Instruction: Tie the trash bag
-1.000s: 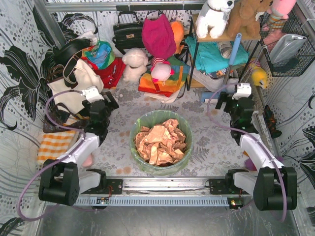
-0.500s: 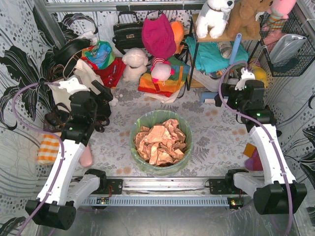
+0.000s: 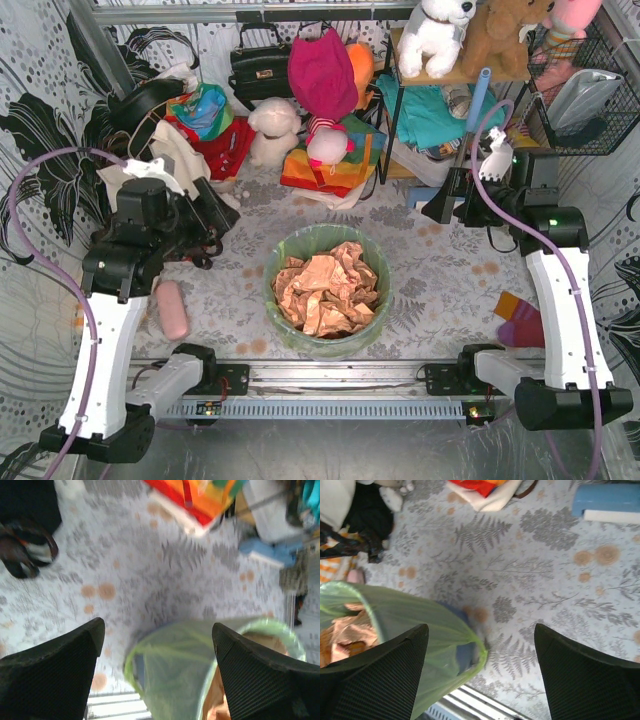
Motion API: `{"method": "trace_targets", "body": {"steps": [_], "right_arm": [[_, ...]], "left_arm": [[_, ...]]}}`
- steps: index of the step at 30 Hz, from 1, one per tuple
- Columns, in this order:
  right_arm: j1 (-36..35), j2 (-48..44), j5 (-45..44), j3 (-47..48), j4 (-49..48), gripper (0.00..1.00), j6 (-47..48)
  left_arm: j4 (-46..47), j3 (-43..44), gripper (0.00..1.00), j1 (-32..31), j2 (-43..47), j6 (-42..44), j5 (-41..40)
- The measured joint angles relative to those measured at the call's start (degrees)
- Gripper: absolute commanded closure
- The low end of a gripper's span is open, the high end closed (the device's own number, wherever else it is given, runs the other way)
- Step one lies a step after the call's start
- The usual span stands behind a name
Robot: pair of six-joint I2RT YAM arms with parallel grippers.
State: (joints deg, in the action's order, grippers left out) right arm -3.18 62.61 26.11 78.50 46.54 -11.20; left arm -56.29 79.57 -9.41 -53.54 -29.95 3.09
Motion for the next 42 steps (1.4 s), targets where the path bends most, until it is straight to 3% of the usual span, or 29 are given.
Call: {"method": "trace_targets", "body": {"steps": [6,13,19,29,32,36,42], "right_arm": [[-1.18,0.02,4.28,2.95,4.87,0.17,-2.89],[-15.02,2.1,1.38,6.29,6.97,0.2,-6.67],[-24.28,7.65,-2.86,8.0,8.98,0.22,-7.87],[-26.34,8.85,-5.68,7.98,10.03,0.24,-8.28],[-26.45,8.85,-6.05,7.87,10.03,0.26,-8.33],[-26.45,8.83,-6.34,7.72,10.64,0.29,-8.52],[-26.88,8.59,-6.38,7.72,12.09,0.36,-8.72]], "left_arm": [[-9.57,0.15,0.17,-0.33,0.48,-0.11,9.35],[-15.47,0.26,0.33,-0.9,2.29,-1.33,13.94],[-17.14,-0.37,0.34,-1.18,4.13,-1.77,16.98],[-16.09,-1.05,0.32,-3.39,3.89,-2.56,17.7],[-14.27,-1.05,0.32,-8.09,2.49,-4.28,16.17],[-12.22,-0.33,0.33,-20.9,-0.63,-7.91,10.14],[-14.64,2.6,0.45,-33.7,-5.7,-12.15,0.07]]}}
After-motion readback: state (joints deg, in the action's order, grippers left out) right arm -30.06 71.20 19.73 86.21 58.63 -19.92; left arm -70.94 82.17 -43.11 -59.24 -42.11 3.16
